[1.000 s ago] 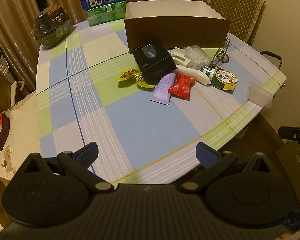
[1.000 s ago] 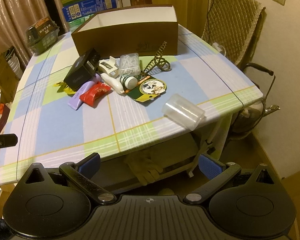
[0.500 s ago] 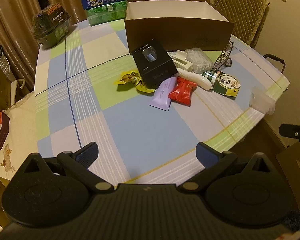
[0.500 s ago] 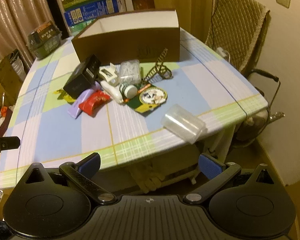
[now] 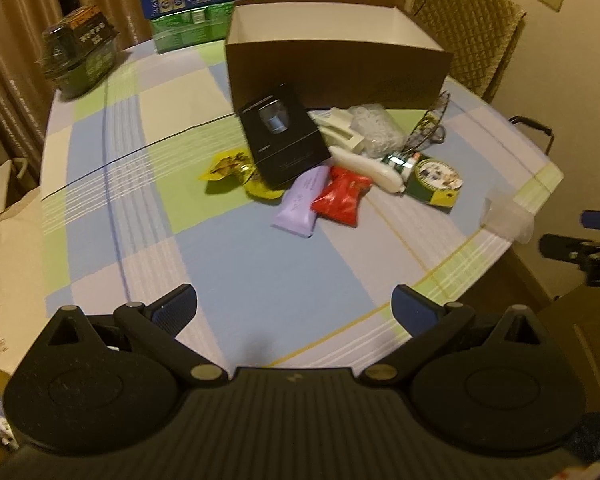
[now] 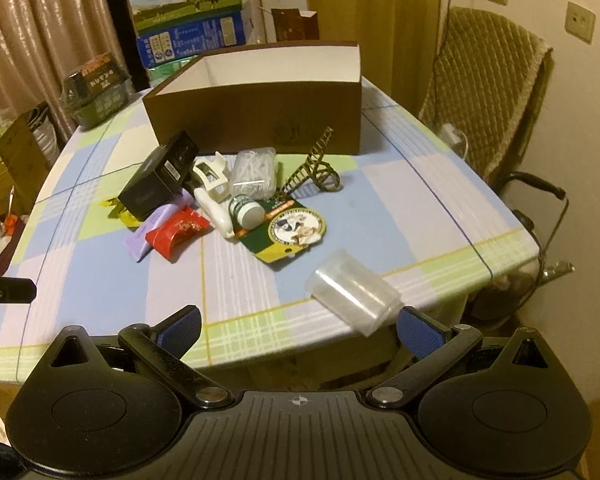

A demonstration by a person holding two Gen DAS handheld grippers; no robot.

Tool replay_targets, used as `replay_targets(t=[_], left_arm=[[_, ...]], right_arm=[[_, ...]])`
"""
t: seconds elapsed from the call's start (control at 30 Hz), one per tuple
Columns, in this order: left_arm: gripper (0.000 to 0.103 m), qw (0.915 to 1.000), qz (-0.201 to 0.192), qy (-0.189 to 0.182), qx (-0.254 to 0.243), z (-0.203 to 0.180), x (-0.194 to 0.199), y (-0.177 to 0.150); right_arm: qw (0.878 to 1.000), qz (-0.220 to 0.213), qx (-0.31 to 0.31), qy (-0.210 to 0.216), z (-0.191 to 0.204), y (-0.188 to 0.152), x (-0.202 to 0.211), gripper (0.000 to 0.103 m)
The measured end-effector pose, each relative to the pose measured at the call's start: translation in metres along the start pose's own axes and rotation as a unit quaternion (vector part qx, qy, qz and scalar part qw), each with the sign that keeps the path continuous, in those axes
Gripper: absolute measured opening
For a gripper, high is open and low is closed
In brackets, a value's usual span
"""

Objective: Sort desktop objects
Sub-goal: 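Grasp the clear plastic cup with the right tool while the left grasps the red candy packet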

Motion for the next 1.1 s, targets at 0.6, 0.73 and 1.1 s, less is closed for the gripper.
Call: replay_targets(t=[0.6, 0.73, 1.1], left_arm=[[0.098, 0.9992, -0.007, -0.039, -0.009, -0.029, -0.06, 0.011], [0.096, 0.9991, 0.0, -0.041, -0.009, -0.036, -0.075, 0.014], [0.095, 0.9986, 0.017, -0.038, -0.032, -0.049, -0.113, 0.027]], right_arm=[[0.987, 0.042, 0.14, 0.072, -0.042, -0.013, -0.068, 0.083], [0.977, 0.055, 0.182, 0.094, -0.043, -0.019, -0.084, 0.079], [0.964, 0.091, 0.205, 0.14, -0.06, -0.016, -0.12, 0.051]])
Point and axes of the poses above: each gripper's, at about its wrist camera, not at the fingertips, and x roughly against the way its jaws point, z to its left, y to its top, the point moved 3 cm from there along -x, roughly the way its jaws point, and after that the axes turned 13 degrees about -z, right-handed, at the moved point
